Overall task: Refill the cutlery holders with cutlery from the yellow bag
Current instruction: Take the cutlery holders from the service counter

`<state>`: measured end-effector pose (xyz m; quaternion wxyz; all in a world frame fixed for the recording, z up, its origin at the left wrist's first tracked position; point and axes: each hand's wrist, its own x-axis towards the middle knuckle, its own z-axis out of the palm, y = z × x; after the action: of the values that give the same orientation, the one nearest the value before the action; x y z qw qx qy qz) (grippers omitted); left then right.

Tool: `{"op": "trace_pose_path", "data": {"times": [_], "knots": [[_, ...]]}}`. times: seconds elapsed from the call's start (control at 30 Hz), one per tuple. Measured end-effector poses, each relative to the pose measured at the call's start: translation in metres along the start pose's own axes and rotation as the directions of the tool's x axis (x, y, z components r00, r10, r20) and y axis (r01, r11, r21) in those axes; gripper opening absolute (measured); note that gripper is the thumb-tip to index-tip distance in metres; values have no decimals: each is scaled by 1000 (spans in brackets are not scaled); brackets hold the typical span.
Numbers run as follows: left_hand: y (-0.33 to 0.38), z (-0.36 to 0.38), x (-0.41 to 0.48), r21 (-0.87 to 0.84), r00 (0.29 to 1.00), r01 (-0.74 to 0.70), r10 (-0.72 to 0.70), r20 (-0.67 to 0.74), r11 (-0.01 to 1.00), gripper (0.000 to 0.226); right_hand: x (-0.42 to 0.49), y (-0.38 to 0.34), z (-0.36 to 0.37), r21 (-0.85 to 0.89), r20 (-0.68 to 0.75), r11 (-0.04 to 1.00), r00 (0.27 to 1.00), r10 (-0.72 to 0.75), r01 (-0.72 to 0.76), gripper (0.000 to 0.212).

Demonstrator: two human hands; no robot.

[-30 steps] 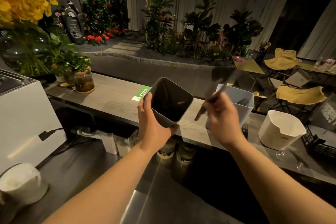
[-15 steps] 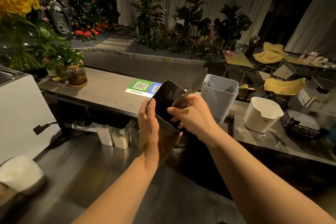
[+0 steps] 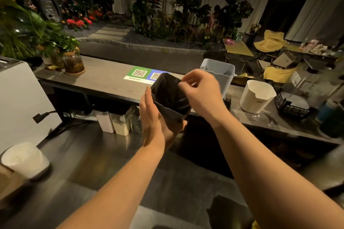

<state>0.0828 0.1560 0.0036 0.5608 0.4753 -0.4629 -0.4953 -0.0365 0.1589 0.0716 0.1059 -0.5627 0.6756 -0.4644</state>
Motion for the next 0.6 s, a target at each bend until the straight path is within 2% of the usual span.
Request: {"op": "trace_pose_path", "data": {"times": [0.07,0.1,0.17,0.2,0.23,0.27,0.3,0.37,0.4,0.5,0.6], "knots": [[3,-3,-6,-189,976,204,-215,-41,961,73,-19,14,-6,35,-164,993,980,115,-111,26],[3,-3,-12,-219,971,219,-233,-43,951,73,-30,23,-5,118,-139,964,957,255,-240,37],[-1,-8,-35,-225,976,194,-211,-56,955,77,-62,35,5,345,140,768,838,527,-540,50],[-14,-13,-40,-96,987,147,-153,-57,984,86,-76,41,14,410,265,663,778,570,-626,46],[-28,-17,-45,-21,987,146,-147,-68,989,93,-92,46,25,434,334,604,742,581,-668,39],[-37,-25,-51,48,989,145,-144,-30,988,96,-104,52,35,424,347,603,737,581,-675,32],[-50,-36,-55,104,979,201,-202,-3,974,102,-117,56,45,396,322,639,752,576,-659,31],[-70,-64,-67,360,967,140,-205,150,922,129,-133,68,59,333,297,689,765,571,-644,35],[-85,-80,-69,425,955,119,-220,198,897,127,-140,75,65,324,320,678,750,579,-661,36],[-113,-122,-69,294,918,338,-383,109,894,78,-165,94,90,365,455,518,634,626,-774,35],[-135,-147,-62,344,843,481,-533,71,806,56,-188,112,129,295,511,449,536,672,-844,35]]}}
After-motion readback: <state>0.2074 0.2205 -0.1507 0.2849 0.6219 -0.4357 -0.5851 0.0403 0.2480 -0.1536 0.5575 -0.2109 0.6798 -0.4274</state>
